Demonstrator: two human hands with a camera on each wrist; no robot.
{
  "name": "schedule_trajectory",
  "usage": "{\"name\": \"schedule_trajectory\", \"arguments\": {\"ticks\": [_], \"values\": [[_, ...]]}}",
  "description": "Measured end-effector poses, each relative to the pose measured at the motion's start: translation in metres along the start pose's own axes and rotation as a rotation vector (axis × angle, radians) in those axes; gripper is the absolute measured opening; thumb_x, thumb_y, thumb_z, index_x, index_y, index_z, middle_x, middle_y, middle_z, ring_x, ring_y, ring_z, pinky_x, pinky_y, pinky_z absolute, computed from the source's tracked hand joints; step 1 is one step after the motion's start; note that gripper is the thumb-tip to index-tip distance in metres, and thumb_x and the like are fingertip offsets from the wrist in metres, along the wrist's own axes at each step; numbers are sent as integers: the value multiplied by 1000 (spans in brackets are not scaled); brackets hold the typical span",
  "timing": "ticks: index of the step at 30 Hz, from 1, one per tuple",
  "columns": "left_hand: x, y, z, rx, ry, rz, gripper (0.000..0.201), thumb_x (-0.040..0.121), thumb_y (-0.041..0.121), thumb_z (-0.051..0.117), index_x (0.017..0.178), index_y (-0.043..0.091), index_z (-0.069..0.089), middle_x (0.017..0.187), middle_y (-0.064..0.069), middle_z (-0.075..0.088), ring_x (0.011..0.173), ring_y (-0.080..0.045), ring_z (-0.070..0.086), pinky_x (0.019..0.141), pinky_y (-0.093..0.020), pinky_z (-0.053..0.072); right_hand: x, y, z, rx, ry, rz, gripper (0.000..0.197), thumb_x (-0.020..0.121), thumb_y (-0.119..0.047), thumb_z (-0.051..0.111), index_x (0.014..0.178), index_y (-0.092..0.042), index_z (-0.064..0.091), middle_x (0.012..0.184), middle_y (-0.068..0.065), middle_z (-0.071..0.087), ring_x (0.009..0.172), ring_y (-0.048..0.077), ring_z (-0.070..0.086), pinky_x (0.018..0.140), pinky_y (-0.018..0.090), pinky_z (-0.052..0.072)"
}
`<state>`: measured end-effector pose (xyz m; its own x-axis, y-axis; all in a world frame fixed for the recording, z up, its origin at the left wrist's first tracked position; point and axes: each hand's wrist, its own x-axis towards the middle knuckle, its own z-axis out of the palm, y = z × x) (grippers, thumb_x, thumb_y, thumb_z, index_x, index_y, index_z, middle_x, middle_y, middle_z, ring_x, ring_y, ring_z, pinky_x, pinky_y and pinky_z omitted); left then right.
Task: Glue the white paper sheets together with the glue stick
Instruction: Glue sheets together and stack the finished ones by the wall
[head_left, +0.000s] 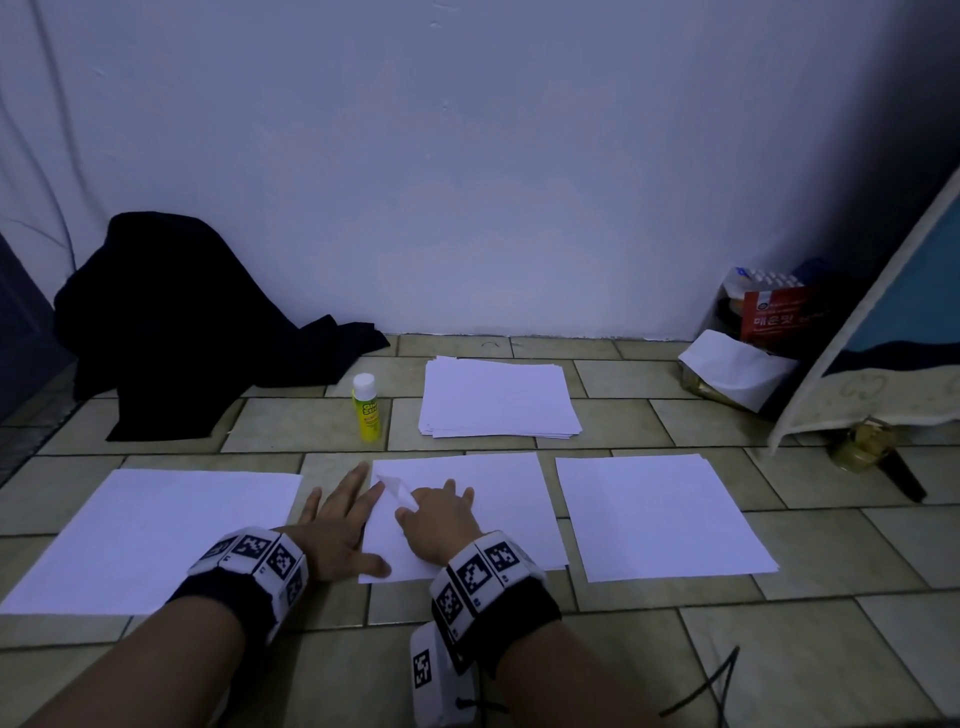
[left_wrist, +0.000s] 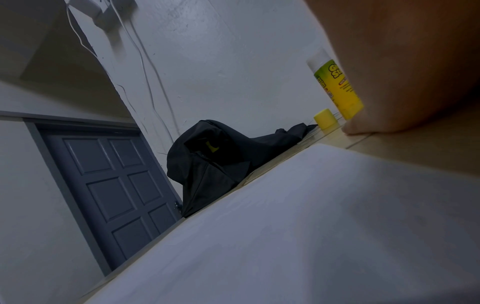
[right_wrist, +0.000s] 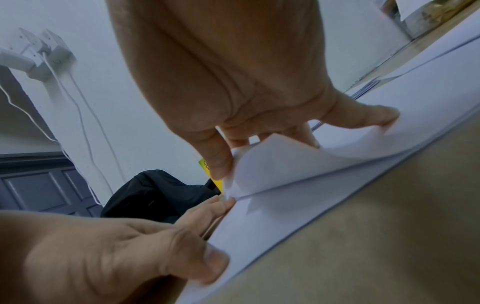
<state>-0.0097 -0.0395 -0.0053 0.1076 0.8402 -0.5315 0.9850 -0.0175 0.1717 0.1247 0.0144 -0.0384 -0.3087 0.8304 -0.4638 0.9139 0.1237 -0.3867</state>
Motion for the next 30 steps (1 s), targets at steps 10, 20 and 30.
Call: {"name": "schedule_trajectory", "arguments": {"ticks": [10,20,30], "values": [[3,-5,2,3,4,14,115,80,65,53,149,15,-24,154,-7,-35,146,-22,-20,117,-42,-11,-27,-9,-21,-110,0,-46,45,101,-33,26,134,-8,44,141,13,43,138,31,20,114,55,10],[5,-9,2,-109,35,40,122,68,67,54,151,12,-16,155,-4,-30,147,-20,-16,118,-44,-8,-10,-4,-8,-3,-60,-25,71,83,-66,45,142,-28,37,157,11,18,146,33,0,111,65,9],[-2,-26,-5,-268,142,103,127,73,27,83,149,14,-17,155,-4,-27,147,-20,-12,118,-28,9,-17,-3,-15,16,-50,-20,44,97,-39,41,140,-29,40,158,12,14,147,28,-4,115,59,6]]}}
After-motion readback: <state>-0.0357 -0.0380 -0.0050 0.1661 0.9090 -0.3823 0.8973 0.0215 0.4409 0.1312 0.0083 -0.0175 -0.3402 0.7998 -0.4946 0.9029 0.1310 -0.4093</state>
